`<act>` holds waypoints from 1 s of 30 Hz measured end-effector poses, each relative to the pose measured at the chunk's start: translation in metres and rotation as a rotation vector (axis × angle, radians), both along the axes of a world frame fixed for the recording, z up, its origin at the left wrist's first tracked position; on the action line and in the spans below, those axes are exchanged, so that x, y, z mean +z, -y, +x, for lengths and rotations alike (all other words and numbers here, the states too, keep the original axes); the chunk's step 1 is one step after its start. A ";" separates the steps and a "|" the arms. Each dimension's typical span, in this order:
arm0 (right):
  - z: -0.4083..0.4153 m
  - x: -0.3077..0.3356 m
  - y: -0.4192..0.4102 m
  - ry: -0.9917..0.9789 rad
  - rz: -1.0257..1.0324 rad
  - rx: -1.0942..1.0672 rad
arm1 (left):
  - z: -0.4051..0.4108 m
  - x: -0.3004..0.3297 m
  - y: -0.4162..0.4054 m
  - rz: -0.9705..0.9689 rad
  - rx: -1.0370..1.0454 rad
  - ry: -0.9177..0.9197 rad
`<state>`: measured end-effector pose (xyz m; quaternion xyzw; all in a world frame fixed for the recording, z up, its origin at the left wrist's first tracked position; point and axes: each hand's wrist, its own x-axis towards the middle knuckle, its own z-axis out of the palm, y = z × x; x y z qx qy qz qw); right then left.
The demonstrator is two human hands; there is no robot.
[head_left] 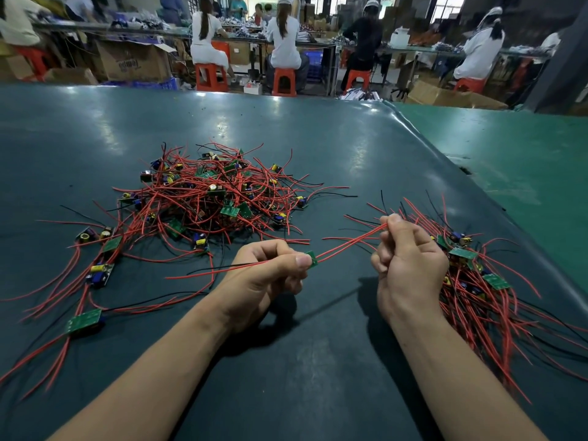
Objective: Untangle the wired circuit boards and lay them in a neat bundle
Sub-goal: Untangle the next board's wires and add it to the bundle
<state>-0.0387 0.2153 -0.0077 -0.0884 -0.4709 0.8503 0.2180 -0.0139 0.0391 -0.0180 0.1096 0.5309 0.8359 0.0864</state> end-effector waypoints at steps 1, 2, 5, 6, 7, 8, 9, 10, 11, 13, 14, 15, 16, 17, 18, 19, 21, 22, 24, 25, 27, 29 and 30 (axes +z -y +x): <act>0.000 0.001 0.001 -0.011 0.017 -0.026 | 0.000 0.000 0.000 0.005 0.001 0.002; 0.000 0.002 0.000 -0.020 0.016 -0.050 | 0.000 0.000 0.000 0.012 -0.001 0.005; 0.002 0.005 -0.005 -0.031 -0.038 -0.081 | 0.000 0.002 0.001 0.063 0.026 0.026; 0.002 0.006 -0.007 -0.025 -0.042 -0.064 | -0.001 0.002 0.002 0.087 0.056 0.036; 0.003 0.005 -0.008 -0.007 -0.028 -0.027 | -0.002 0.002 0.004 0.105 0.094 0.043; 0.004 0.005 -0.006 0.025 0.004 0.032 | -0.004 0.003 0.005 0.114 0.131 0.045; 0.006 0.003 -0.003 0.071 0.050 0.114 | -0.005 0.003 0.006 0.117 0.161 0.042; 0.009 0.001 0.002 0.122 0.103 0.215 | -0.006 0.003 0.006 0.114 0.180 0.040; 0.012 -0.001 0.009 0.161 0.160 0.326 | -0.006 0.003 0.005 0.106 0.188 0.038; 0.018 -0.005 0.020 0.172 0.247 0.506 | -0.005 0.002 0.002 0.057 0.180 0.037; 0.021 -0.007 0.023 0.153 0.267 0.552 | -0.005 0.001 0.001 0.017 0.161 0.033; 0.023 -0.008 0.025 0.125 0.278 0.566 | -0.004 0.000 0.000 -0.021 0.138 0.033; 0.023 -0.008 0.024 0.101 0.287 0.560 | -0.004 -0.001 0.000 -0.049 0.118 0.037; 0.023 -0.008 0.023 0.084 0.294 0.546 | -0.003 -0.002 0.000 -0.063 0.104 0.042; 0.023 -0.007 0.022 0.072 0.293 0.527 | -0.004 -0.001 0.000 -0.068 0.097 0.046; 0.021 -0.006 0.020 0.061 0.286 0.500 | -0.004 -0.001 0.001 -0.064 0.093 0.047; 0.017 -0.003 0.015 0.046 0.236 0.402 | -0.003 0.001 0.002 -0.035 0.081 0.045; 0.013 -0.001 0.011 0.041 0.189 0.336 | -0.003 0.001 0.002 -0.018 0.070 0.041; 0.008 0.002 0.003 0.030 0.081 0.210 | -0.002 0.001 0.002 0.007 0.052 0.031; 0.006 0.003 -0.001 0.022 0.029 0.156 | -0.001 0.002 0.002 0.018 0.044 0.030; 0.002 0.004 -0.012 0.017 -0.071 0.063 | 0.000 0.003 0.003 0.062 0.045 0.046; -0.001 0.004 -0.020 0.015 -0.124 0.022 | -0.001 0.005 0.007 0.120 0.075 0.076; -0.002 0.004 -0.022 0.032 -0.075 0.042 | -0.002 0.005 0.009 0.146 0.096 0.092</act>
